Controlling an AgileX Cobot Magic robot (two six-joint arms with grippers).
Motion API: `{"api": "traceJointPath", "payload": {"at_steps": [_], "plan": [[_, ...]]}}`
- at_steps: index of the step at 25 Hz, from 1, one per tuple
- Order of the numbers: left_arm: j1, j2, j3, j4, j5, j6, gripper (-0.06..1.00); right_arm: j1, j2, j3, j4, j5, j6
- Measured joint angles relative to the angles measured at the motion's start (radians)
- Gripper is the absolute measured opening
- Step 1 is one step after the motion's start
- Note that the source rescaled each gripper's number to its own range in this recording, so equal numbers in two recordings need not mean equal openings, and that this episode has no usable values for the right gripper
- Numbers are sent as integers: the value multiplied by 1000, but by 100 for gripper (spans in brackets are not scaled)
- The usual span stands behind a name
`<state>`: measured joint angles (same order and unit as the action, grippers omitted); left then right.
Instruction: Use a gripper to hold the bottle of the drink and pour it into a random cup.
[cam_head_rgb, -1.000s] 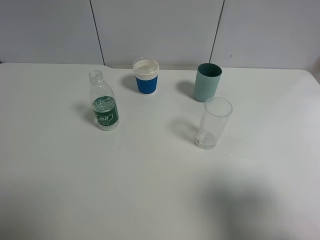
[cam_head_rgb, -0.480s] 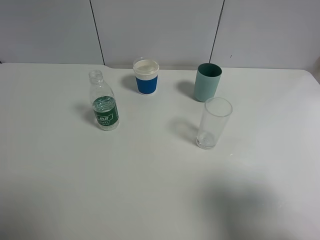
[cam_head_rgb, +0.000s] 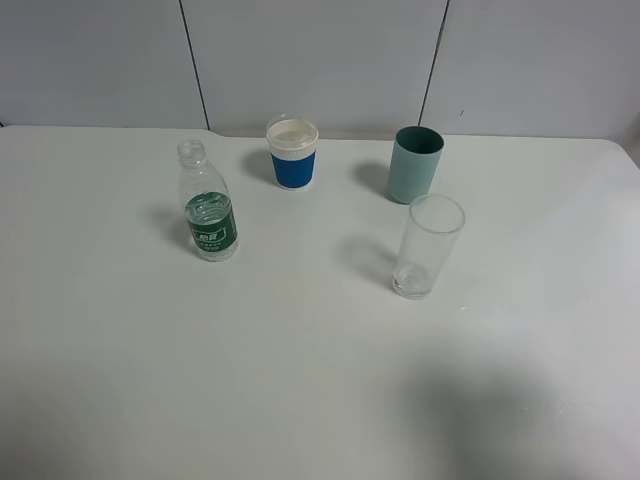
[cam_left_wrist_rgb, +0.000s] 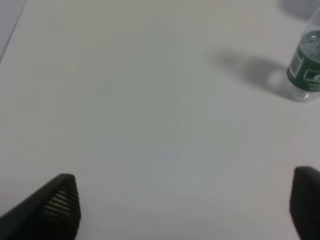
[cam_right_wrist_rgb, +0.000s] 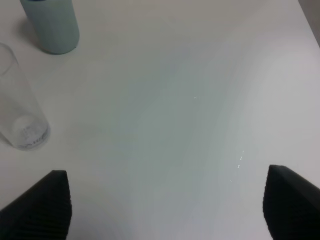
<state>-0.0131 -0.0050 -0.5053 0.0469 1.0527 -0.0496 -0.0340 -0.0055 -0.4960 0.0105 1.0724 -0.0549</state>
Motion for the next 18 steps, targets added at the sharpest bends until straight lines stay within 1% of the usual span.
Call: {"api": "traceJointPath", "payload": {"at_steps": [18], "plan": [[0, 0, 0, 0, 0, 0, 64, 0, 0, 0, 0, 0, 0]]}}
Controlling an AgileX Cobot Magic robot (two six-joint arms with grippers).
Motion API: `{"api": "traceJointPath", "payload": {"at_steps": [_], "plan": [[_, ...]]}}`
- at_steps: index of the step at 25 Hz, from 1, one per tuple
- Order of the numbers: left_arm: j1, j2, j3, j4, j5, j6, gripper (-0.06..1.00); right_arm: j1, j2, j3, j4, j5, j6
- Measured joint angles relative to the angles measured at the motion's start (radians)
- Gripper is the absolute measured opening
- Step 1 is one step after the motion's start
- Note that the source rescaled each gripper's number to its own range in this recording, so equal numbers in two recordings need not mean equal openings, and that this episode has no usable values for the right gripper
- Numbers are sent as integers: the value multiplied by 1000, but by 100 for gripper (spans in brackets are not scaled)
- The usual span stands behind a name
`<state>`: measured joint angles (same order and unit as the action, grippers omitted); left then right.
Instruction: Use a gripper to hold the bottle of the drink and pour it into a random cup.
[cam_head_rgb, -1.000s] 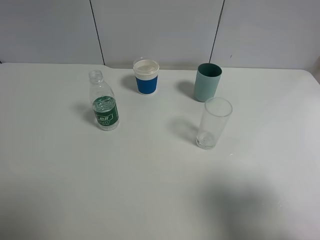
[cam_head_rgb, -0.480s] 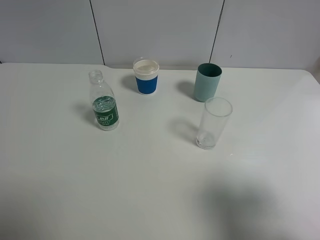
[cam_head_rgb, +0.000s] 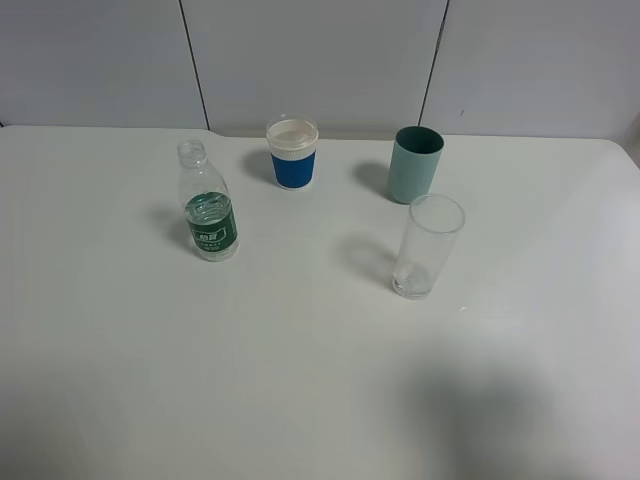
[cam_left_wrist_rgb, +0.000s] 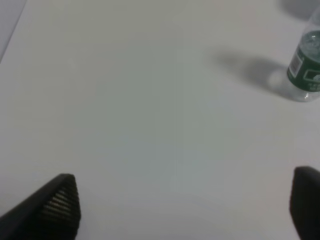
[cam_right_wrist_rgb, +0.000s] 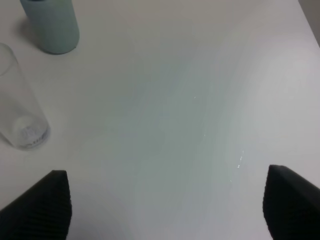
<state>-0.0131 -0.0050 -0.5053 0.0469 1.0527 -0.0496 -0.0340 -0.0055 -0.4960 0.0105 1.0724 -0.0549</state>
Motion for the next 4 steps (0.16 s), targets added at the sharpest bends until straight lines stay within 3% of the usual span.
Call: {"api": "traceJointPath", "payload": {"at_steps": [4], "plan": [[0, 0, 0, 0, 0, 0, 64, 0, 0, 0, 0, 0, 0]]}}
